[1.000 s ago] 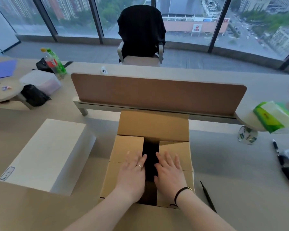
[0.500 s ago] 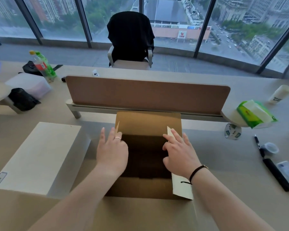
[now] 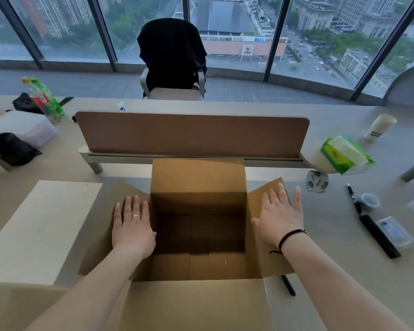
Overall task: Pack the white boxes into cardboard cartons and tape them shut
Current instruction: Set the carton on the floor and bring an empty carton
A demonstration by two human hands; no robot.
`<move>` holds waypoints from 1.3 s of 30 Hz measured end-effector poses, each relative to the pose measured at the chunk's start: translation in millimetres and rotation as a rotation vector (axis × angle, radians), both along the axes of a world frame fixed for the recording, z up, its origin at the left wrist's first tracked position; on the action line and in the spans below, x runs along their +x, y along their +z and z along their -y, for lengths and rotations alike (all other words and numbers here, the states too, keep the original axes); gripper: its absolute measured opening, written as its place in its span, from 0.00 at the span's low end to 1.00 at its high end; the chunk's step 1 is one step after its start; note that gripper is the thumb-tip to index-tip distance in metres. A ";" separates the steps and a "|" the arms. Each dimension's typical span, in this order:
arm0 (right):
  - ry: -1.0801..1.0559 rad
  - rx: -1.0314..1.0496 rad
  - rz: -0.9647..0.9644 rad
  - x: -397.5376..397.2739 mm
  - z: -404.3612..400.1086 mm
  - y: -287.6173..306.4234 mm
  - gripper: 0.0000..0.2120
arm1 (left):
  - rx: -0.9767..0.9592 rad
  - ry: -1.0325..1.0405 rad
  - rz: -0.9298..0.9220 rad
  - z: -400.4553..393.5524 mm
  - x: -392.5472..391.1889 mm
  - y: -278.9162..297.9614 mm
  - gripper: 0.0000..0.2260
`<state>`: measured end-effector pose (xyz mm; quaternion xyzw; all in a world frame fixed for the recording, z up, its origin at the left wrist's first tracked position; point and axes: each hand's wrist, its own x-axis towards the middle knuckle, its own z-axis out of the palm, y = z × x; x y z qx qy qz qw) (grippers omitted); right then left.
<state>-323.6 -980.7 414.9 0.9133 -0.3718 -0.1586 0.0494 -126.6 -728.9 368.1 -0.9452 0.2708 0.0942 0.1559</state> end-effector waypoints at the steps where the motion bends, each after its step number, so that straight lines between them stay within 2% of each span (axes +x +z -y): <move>1: -0.015 0.025 0.009 -1.7 -2.4 -9.3 0.37 | -0.020 0.013 -0.031 -2.9 0.1 -7.5 0.36; 7: -0.111 0.296 0.168 -11.7 -14.2 -72.2 0.37 | -0.319 0.100 -0.256 -19.4 1.0 -40.8 0.35; 13: -0.190 0.570 0.398 -14.9 -14.0 -101.9 0.34 | -0.673 0.318 -0.432 -24.0 -2.7 -54.2 0.31; 18: -0.240 0.759 0.574 -13.2 -13.3 -110.3 0.34 | -0.732 0.362 -0.490 -21.5 -3.5 -55.0 0.30; 21: -0.247 0.820 0.603 -14.9 -13.1 -111.9 0.35 | -0.736 0.393 -0.487 -19.7 -4.9 -55.7 0.30; 29: -0.207 0.672 0.542 -14.3 -14.6 -116.4 0.35 | -0.623 0.344 -0.376 -19.8 -8.0 -53.0 0.32; 32: -0.190 0.590 0.477 -12.2 -18.0 -113.1 0.39 | -0.535 0.305 -0.298 -20.0 -13.4 -52.2 0.32; 35: -0.089 0.469 0.421 -11.7 -21.9 -109.4 0.41 | -0.481 0.258 -0.230 -20.2 -25.3 -50.9 0.34; 39: 0.083 0.309 0.379 -11.5 -33.3 -105.7 0.37 | -0.477 0.214 -0.232 -17.8 -40.5 -43.9 0.35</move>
